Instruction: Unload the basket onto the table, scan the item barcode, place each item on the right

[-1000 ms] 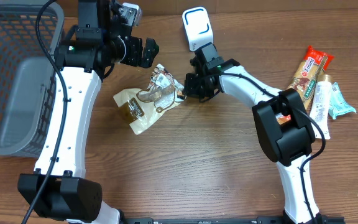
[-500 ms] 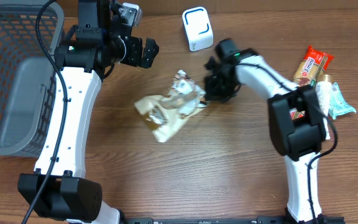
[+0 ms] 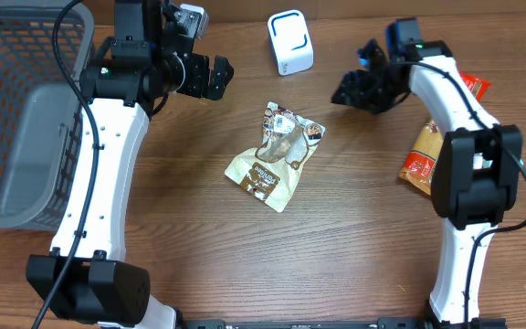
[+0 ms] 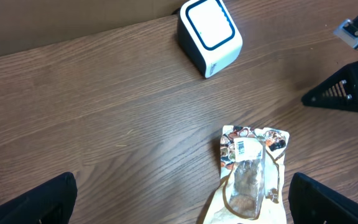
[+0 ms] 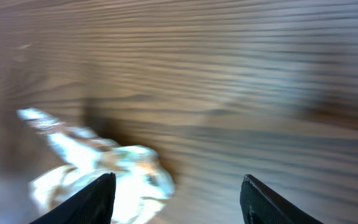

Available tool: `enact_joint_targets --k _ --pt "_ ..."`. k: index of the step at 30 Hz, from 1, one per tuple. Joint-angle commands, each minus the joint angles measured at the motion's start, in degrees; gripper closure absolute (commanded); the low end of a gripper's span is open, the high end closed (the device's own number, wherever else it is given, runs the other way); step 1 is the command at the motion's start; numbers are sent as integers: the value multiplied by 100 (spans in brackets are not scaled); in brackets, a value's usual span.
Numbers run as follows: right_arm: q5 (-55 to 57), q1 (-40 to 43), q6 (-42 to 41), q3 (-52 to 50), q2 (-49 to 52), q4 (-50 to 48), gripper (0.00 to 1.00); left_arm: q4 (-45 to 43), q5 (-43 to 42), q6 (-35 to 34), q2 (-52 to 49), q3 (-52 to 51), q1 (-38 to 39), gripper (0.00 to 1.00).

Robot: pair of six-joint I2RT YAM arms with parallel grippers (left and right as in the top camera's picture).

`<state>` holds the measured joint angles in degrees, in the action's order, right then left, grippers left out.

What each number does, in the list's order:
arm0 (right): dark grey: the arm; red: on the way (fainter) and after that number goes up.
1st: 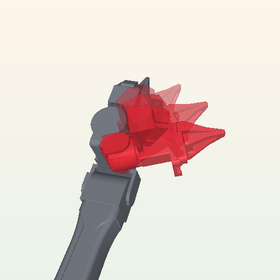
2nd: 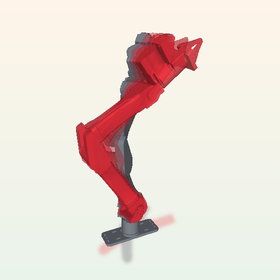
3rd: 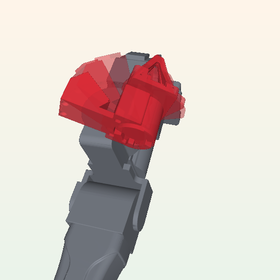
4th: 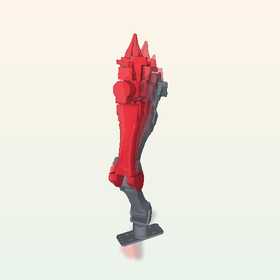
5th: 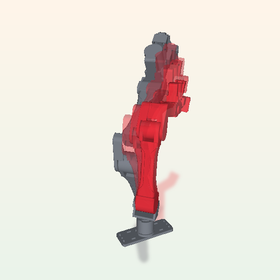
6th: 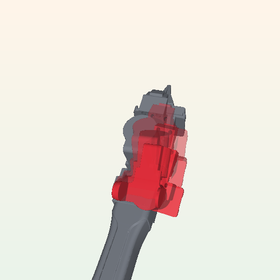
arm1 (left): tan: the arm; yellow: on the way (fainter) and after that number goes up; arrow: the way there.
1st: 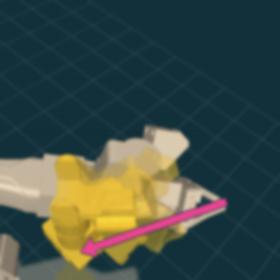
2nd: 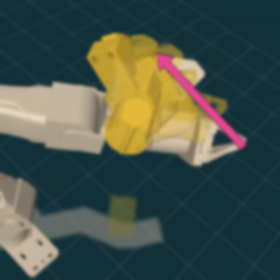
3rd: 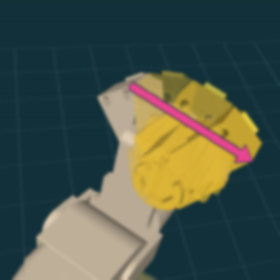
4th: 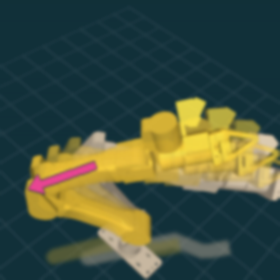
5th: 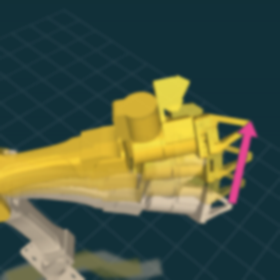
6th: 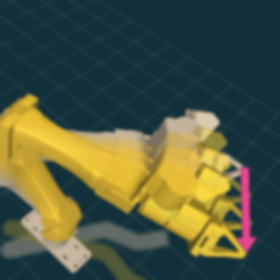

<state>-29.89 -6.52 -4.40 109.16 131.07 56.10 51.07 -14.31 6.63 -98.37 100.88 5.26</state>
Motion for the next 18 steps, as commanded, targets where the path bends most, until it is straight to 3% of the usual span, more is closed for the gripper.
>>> enact_joint_targets --k 1,6,14,18 --pt "-363 -750 -719 170 -367 26 35 -11 -13 109 87 52 44 0" --pt "407 -1652 -1882 -52 -361 -48 37 -11 -13 109 87 52 44 0" --pt "1733 -2726 -3244 -393 -352 -487 66 -11 -13 109 87 52 44 1" --pt "1875 -2883 -3331 -507 -345 -579 68 -11 -13 109 87 52 44 0"
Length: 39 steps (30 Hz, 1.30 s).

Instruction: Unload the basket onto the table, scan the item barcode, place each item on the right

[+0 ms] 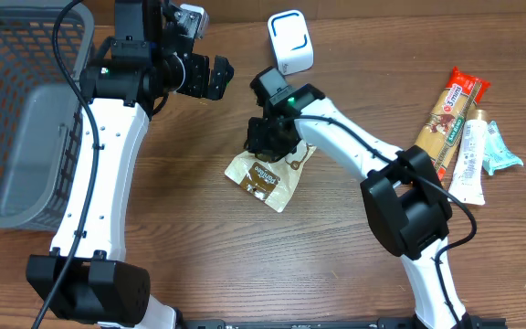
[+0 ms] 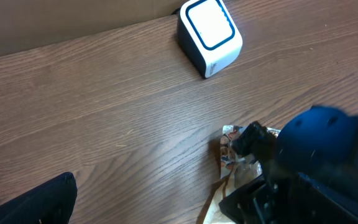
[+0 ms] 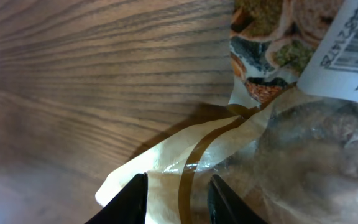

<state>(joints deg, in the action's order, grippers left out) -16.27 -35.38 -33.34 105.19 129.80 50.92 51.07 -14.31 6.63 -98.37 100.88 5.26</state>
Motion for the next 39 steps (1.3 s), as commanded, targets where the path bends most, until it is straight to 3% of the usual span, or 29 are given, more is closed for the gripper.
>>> enact_joint_targets --k 1,9,16,26,30,33,36,37,39 --pt "514 -4 -411 -136 -219 -33 68 -11 -13 109 87 52 44 0" --pt "737 234 647 -177 -219 953 66 -11 -13 109 87 52 44 0" --pt "828 879 1731 -151 -240 1545 47 -11 -13 109 87 52 44 0" --pt "640 1403 2420 -4 -778 1711 40 -11 -13 109 87 52 44 0" --pt "1320 1414 2485 -4 -1108 1711 40 -11 -13 109 87 52 44 1" --pt "1893 1453 2487 -7 -1156 1624 54 -11 -13 109 87 52 39 0" --pt "2310 1506 2752 -66 -1073 1436 58 -11 -13 109 87 52 39 0" --pt "2310 1530 3080 -136 -1038 1357 55 -11 -13 109 87 52 39 0" --pt "2310 1574 3595 -306 -997 1272 33 -11 -13 109 87 52 39 0"
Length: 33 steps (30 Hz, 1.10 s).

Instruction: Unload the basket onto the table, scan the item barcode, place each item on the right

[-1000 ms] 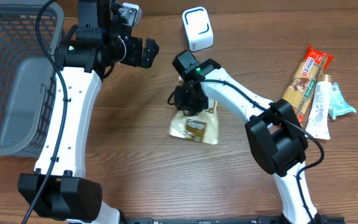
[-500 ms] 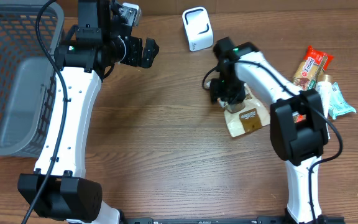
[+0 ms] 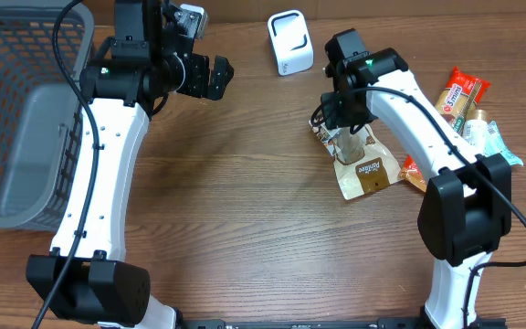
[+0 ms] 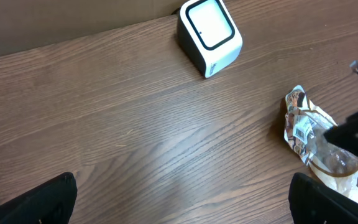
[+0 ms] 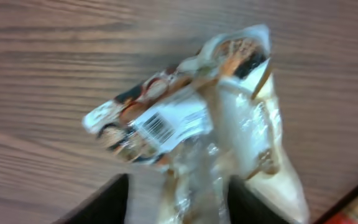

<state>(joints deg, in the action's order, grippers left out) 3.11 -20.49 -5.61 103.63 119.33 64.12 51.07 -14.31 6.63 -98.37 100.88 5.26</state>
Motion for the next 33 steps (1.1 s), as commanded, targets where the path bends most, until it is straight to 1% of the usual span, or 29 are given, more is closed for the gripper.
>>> enact_joint_targets --k 1,2,4,5,7,9,11,17,23,25,26,27,30,31,32,33 --pt "372 109 1051 -251 68 -76 29 -11 -13 109 87 52 39 0" --pt "372 144 1226 -358 70 -92 23 -11 -13 109 87 52 39 0" --pt "363 249 1432 -568 70 -140 15 -11 -13 109 87 52 39 0" --pt "299 308 1519 -629 70 -142 13 -11 -13 109 87 52 39 0" --pt "-184 492 1818 -732 70 -144 11 -11 -13 109 87 52 39 0" --pt "-887 697 2168 -780 70 -144 9 -11 -13 109 87 52 39 0" --pt "-1327 885 2391 -848 70 -184 9 -11 -13 109 87 52 39 0" --pt "-1882 1115 2409 -1362 72 -752 9 -11 -13 109 87 52 39 0" --pt "-1952 1113 2284 -2070 96 -1558 9 -11 -13 109 87 52 39 0" --pt "-1954 1113 2039 -2253 120 -1845 14 -11 -13 109 87 52 39 0" --pt "-1954 1108 1969 -2321 127 -1943 21 -11 -13 109 87 52 39 0" --pt "-1952 1106 1871 -2396 138 -2061 29 -11 -13 109 87 52 39 0" --pt "-1954 1102 1567 -2511 140 -2262 61 -11 -13 109 87 52 39 0" --pt "-1987 1102 1464 -2514 140 -2282 70 -11 -13 109 87 52 39 0" --pt "-2052 1091 1392 -2514 140 -2297 76 -11 -13 109 87 52 39 0" --pt "-2155 1084 1368 -2514 140 -2302 78 -11 -13 109 87 52 39 0"
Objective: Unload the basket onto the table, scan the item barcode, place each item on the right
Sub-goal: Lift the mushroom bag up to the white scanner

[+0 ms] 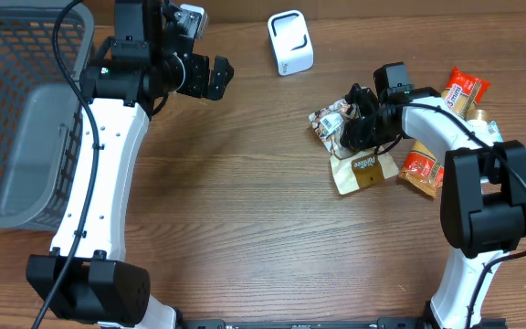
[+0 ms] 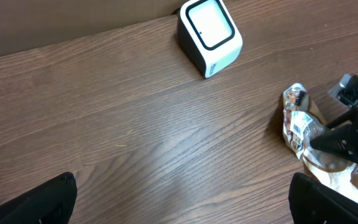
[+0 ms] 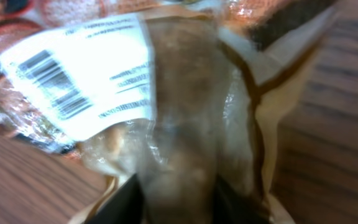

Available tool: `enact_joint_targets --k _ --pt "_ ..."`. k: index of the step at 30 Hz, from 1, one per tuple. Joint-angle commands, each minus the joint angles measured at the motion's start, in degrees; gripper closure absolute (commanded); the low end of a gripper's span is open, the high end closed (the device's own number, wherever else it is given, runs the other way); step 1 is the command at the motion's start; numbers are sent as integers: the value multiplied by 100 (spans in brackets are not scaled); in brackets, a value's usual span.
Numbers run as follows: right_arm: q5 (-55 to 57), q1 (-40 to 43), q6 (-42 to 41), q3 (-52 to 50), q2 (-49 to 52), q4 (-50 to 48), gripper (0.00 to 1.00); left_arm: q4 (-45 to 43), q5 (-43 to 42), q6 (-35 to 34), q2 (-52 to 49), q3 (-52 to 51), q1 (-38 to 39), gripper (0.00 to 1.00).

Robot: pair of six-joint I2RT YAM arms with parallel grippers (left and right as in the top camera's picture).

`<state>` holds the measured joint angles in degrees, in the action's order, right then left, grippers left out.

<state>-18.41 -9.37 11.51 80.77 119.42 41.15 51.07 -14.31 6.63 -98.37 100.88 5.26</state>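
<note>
The item is a tan snack pouch (image 1: 362, 167) with a clear window and a white barcode label (image 3: 73, 74). It sits right of centre, its label end (image 1: 330, 120) raised and turned left. My right gripper (image 1: 358, 130) reaches in from the right and is shut on the pouch (image 3: 185, 124), which fills the right wrist view. The white scanner (image 1: 290, 41) stands at the table's back, also seen in the left wrist view as the scanner (image 2: 210, 36) above the pouch (image 2: 297, 124). My left gripper (image 1: 210, 78) hangs open at the back left, nothing between its fingers (image 2: 27, 202).
A grey basket (image 1: 16, 119) takes up the left side. Several other packets lie at the far right: an orange bar (image 1: 421, 167), a red-ended bar (image 1: 462, 90) and a pale tube (image 1: 488, 133), just behind my right arm.
My right arm now reaches in low from the right instead of from above. The pouch stays in about the same spot, but its label end has turned left and up. Left arm unchanged.
The pouch first lay in the table's middle while my right gripper was open, right of the scanner. Then the gripper was down on the pouch there. Later the pouch was at the right, below the scanner, between the fingers. Now it is held tilted there.
</note>
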Motion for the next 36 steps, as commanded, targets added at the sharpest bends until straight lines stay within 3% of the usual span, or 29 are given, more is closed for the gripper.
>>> enact_joint_targets --k 1,8,19,22,27,36 --pt "-192 -37 -345 -225 131 -11 80 -11 -11 109 87 52 39 0" --pt "-1552 -37 -428 120 55 280 96 -11 -13 109 87 52 39 0" --pt "-1707 -227 -629 901 -1364 894 96 -11 -13 109 87 52 39 0" --pt "-1113 -448 -940 901 -1961 769 96 -11 -13 109 87 52 39 0" --pt "940 -1163 -1757 901 -2675 697 96 -11 -11 109 87 52 39 0" --pt "4041 -2594 -3512 898 -2796 695 96 -11 -13 109 87 52 39 0"
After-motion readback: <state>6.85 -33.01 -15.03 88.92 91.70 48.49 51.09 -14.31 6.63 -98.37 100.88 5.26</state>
